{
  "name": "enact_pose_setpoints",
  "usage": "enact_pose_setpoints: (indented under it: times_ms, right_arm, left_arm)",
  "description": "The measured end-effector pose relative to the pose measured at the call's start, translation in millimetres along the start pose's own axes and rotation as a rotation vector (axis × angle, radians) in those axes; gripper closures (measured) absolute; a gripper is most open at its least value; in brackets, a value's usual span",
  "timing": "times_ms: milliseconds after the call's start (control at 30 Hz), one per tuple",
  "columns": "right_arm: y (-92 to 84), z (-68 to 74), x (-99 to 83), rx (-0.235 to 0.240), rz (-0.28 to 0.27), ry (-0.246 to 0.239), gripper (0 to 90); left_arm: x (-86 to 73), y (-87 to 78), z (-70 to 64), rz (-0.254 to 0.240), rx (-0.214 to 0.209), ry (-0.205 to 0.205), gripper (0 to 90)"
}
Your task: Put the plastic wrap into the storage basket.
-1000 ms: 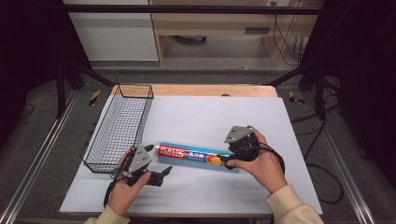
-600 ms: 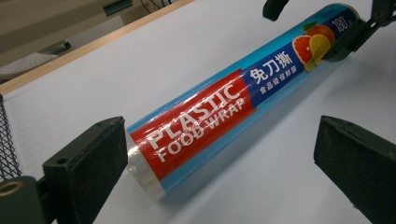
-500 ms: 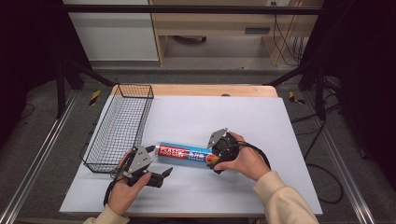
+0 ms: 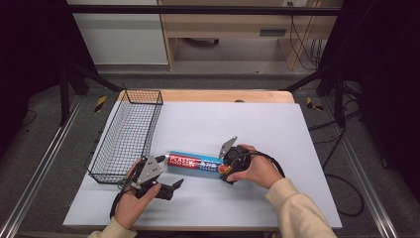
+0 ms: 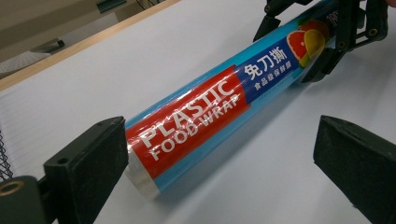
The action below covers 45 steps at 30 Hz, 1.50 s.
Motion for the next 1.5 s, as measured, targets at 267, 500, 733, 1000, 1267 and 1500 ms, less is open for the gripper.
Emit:
enact_pose_setpoints:
  times_ms: [267, 500, 733, 1000, 1267, 1500]
  right_arm:
    - [2.8, 0.9, 0.6, -0.007, 0.019, -0.01, 25.1]
    - [2.5, 2.8, 1.7, -0.035, 0.024, -0.021, 27.9]
    - [-18.4, 1.4, 2.7, -0.122, -0.041, -0.113, 29.3]
    - [-54.8, -16.1, 7.2, -0.176, -0.041, -0.173, 29.4]
    - [-83.2, -27.2, 16.2, -0.21, -0.038, -0.229, 29.5]
    - [-96.4, -26.9, 25.0, -0.209, -0.033, -0.267, 29.6]
  left_arm:
    - [-0.2, 0.6, -0.5, 0.006, -0.004, 0.001, 3.3]
    - [0.4, 2.1, -1.7, 0.021, -0.014, 0.016, 3.6]
    - [15.9, 4.6, 2.4, 0.066, -0.051, 0.073, 4.1]
    - [61.4, 12.1, 14.9, 0.149, -0.079, 0.222, 4.3]
    - [91.5, 37.8, 19.0, 0.271, -0.101, 0.333, 5.4]
    - [96.9, 51.3, 14.8, 0.367, -0.108, 0.402, 11.0]
Point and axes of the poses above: each handheld gripper's, and its own axes: y roughly forward along the jaws, x roughly out of its top, z roughly to its left, the point moved 3 cm from there along y, roughly forward along the jaws, and after that the axes turned 14 degrees about -x, right-handed, at the moved point
